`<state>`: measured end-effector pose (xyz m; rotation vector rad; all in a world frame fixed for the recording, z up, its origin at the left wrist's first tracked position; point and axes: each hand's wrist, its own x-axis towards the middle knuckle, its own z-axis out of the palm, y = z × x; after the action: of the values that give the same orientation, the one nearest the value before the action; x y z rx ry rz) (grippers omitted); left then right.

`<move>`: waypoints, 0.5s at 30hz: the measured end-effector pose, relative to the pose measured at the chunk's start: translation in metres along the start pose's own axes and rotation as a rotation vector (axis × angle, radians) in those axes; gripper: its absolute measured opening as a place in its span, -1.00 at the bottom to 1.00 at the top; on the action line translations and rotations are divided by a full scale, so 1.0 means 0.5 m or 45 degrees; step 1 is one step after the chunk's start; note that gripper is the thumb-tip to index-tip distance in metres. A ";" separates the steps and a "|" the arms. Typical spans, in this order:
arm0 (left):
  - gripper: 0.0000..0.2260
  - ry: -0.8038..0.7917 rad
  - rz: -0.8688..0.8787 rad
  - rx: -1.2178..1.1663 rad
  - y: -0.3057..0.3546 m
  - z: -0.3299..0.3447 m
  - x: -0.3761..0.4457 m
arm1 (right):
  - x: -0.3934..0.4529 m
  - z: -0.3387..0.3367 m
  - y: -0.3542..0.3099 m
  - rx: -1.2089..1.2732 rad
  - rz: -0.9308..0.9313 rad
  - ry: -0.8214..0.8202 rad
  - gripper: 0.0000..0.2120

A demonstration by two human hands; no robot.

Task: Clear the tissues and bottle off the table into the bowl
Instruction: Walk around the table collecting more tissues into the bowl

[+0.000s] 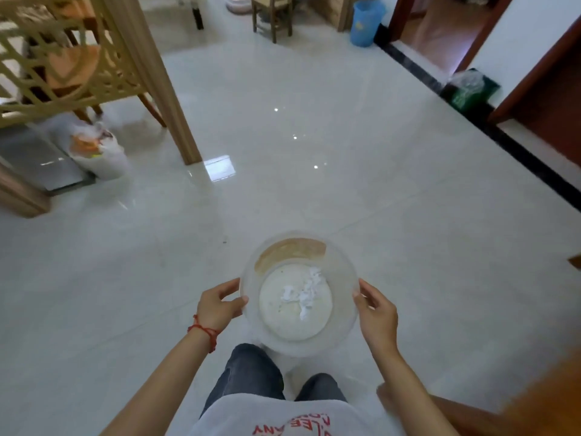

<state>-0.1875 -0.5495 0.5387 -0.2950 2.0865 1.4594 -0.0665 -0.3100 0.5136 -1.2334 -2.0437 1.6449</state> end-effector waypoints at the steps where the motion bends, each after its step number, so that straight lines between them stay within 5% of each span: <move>1: -0.58 -0.038 0.004 0.030 0.020 0.011 0.029 | 0.019 0.000 -0.003 0.017 0.023 0.043 -0.72; 15: -0.57 -0.599 0.172 0.436 0.298 0.187 0.327 | 0.150 0.003 -0.059 0.231 0.264 0.658 -0.70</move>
<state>-0.3620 -0.3846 0.5411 0.3013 1.9384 1.0817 -0.1267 -0.2567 0.5164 -1.6365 -1.4670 1.3629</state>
